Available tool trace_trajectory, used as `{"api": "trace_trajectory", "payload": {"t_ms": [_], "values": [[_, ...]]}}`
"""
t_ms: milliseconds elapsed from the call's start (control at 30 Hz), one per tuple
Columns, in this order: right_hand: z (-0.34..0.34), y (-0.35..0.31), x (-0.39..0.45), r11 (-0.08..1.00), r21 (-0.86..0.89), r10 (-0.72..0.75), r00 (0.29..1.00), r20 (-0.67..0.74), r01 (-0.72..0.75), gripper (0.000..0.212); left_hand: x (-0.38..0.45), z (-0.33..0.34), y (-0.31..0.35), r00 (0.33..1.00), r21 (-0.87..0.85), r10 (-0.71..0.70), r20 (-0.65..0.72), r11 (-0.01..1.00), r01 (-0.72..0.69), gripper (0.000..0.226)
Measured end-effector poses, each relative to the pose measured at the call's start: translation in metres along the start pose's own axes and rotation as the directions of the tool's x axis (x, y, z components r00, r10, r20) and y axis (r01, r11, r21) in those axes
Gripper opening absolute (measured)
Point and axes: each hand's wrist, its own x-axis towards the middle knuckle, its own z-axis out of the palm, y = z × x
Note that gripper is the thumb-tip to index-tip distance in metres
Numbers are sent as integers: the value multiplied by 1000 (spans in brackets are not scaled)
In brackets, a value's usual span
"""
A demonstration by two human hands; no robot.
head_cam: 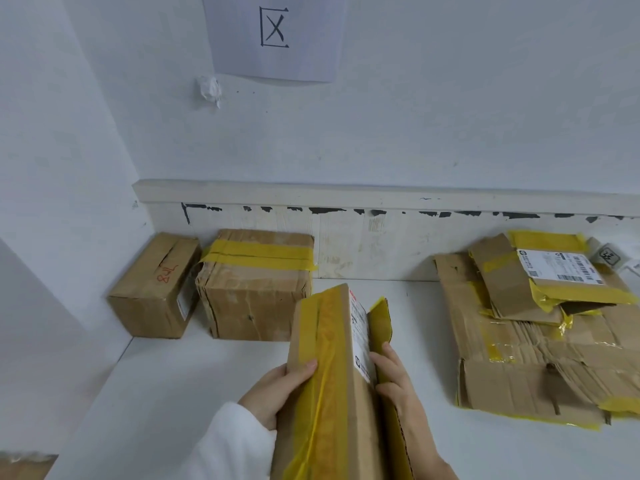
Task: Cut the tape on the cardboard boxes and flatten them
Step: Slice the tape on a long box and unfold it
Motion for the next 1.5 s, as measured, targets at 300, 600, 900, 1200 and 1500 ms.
{"api": "trace_trajectory", "payload": {"t_ms": [300,600,900,1200,1500], "values": [[-38,10,13,910,-118,415,866,277,-398,51,6,-1,-20,940,149,230,-250,969,-198,34],[21,-7,19,629,-191,770,570,286,-753,80,26,32,-50,925,435,266,-271,891,-129,71],[12,45,3,492,-195,870,480,109,-848,44,36,16,-56,926,381,177,-332,924,-40,61],[0,91,-35,311,-720,915,400,50,-620,22,52,33,-79,914,275,90,-395,961,24,65],[-16,79,-3,461,-348,882,465,79,-816,22,63,7,-78,885,683,357,-299,727,-63,102]]}}
